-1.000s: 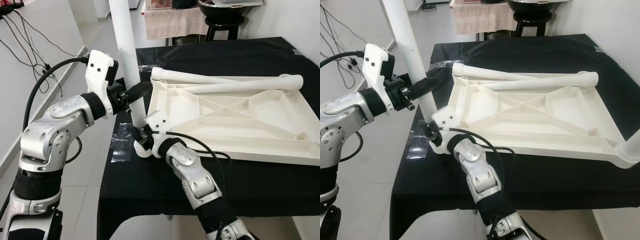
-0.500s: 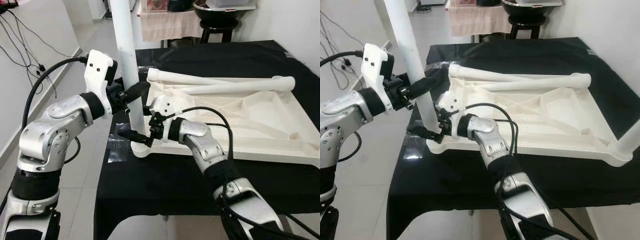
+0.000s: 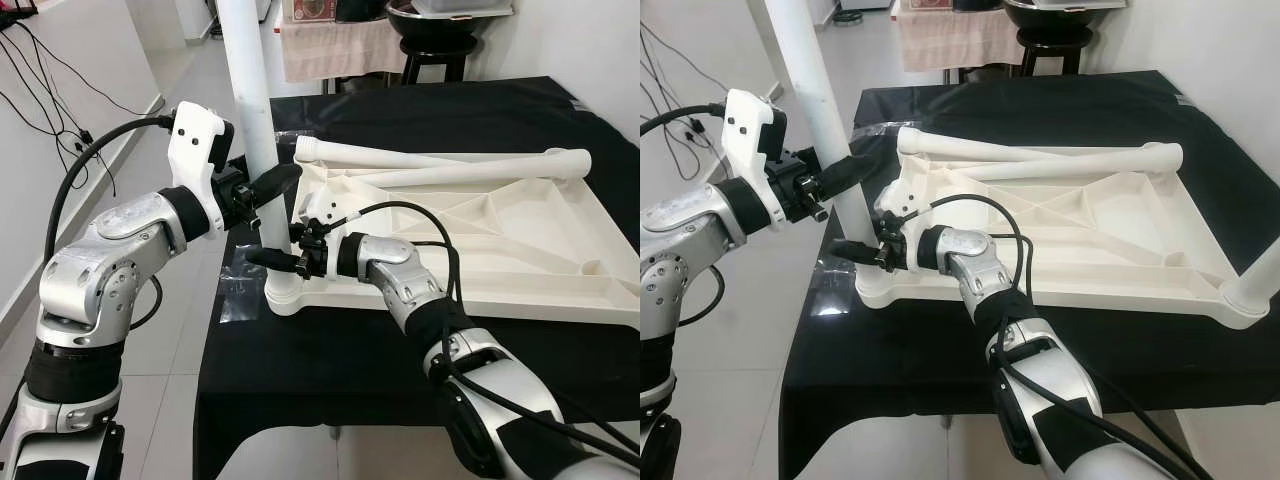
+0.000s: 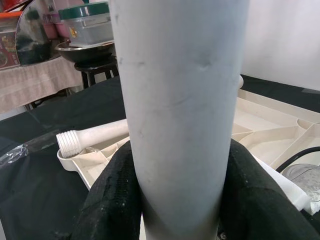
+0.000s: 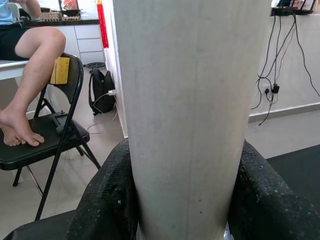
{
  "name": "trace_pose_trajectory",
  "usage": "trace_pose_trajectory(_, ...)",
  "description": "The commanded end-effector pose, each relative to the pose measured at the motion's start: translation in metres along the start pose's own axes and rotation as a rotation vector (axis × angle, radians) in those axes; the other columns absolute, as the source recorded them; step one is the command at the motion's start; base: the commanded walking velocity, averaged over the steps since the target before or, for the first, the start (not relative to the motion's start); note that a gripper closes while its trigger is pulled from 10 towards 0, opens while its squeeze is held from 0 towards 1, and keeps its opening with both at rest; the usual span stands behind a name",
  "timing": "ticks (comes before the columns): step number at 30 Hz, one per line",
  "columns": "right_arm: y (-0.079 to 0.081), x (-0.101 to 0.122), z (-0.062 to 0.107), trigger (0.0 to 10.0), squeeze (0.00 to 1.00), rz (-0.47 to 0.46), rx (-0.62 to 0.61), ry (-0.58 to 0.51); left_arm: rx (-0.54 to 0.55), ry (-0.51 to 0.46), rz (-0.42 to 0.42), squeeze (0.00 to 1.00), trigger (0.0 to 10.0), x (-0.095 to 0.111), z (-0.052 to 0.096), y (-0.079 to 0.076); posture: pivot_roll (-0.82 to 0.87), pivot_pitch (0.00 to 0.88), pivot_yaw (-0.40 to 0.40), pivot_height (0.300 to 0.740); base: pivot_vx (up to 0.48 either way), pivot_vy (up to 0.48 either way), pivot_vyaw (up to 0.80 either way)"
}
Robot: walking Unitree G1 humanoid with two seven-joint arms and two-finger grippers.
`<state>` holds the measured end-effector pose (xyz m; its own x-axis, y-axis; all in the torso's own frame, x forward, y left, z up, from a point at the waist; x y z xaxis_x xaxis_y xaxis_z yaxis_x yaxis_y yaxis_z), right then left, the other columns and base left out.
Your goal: Building children table
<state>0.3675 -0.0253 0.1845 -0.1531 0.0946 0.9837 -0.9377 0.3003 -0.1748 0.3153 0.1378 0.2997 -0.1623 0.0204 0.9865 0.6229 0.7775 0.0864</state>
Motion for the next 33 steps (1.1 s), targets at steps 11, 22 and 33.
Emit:
trace_pose_trajectory(11,0.03,-0.041,0.0,0.0,0.0,-0.055,-0.432,0.143,0.09,-0.018,0.002,1.0,10.0,0.002,0.007,0.01,-0.01,0.103,0.02,0.74,0.0,0.0,0.0)
trace_pose_trajectory(22,0.061,-0.033,-0.008,0.0,0.0,-0.019,-0.493,0.085,0.023,0.029,0.007,0.0,10.0,-0.007,-0.005,0.0,-0.05,0.088,0.035,0.74,0.0,0.0,0.0)
trace_pose_trajectory(33,0.071,-0.028,-0.022,0.0,0.0,-0.02,-0.424,0.047,0.024,0.019,-0.005,0.0,0.0,-0.004,-0.002,0.003,-0.04,0.076,0.043,0.74,0.0,0.0,0.0)
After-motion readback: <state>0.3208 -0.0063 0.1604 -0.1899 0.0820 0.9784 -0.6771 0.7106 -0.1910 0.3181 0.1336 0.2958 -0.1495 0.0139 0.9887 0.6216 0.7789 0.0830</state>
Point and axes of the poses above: a point about 5 cm out from each wrist's last joint towards the gripper, its own z axis pointing back from the gripper into the wrist, its own x axis along the axis of the wrist's last joint, y = z × x, the point moved 1 cm from there along -z, pointing out of the wrist towards the gripper, and after that the axes turned 2 degrees about z, right-handed, at the moved point
